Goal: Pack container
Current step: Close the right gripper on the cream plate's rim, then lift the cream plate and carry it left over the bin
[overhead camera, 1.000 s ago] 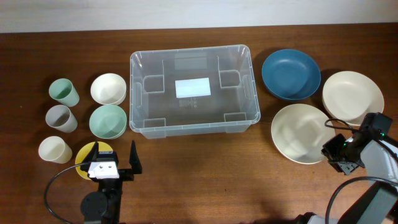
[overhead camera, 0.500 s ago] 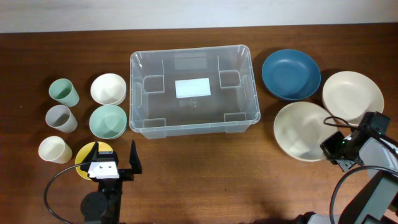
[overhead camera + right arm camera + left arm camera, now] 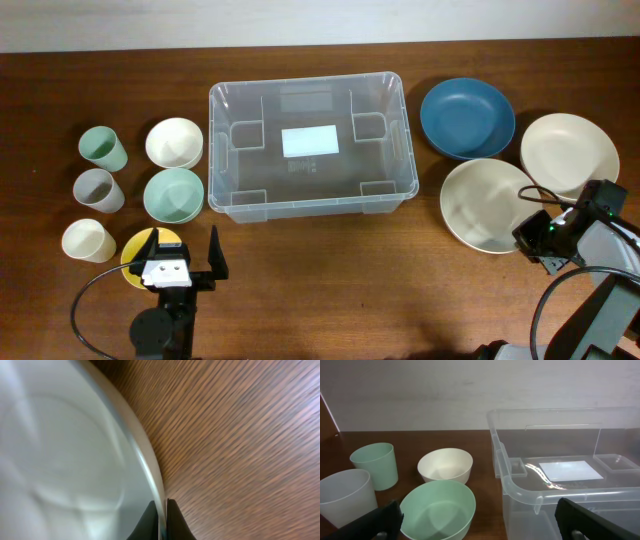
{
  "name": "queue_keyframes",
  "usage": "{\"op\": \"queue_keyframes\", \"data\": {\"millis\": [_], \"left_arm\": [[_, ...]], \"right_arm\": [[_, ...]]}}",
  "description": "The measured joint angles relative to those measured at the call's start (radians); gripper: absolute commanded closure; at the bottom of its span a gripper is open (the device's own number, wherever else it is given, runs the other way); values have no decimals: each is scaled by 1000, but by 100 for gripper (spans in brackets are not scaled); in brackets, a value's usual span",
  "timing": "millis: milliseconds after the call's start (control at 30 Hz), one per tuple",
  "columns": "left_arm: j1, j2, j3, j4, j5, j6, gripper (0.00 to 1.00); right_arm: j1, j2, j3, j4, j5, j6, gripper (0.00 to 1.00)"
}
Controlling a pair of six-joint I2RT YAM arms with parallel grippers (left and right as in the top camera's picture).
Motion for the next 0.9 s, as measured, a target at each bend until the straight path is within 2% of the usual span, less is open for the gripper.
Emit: {"op": "queue_keyframes", "data": {"millis": [300, 600, 900], "left_arm": [[0, 0, 0, 0, 0, 0, 1], [0, 0, 0, 0, 0, 0, 1], [0, 0, 0, 0, 0, 0, 1]], "right_arm": [[-32, -15, -1, -57, -95, -36, 96], [-256, -126, -2, -133, -429, -208, 96], [-354, -126, 10, -264, -718, -358, 96]]}}
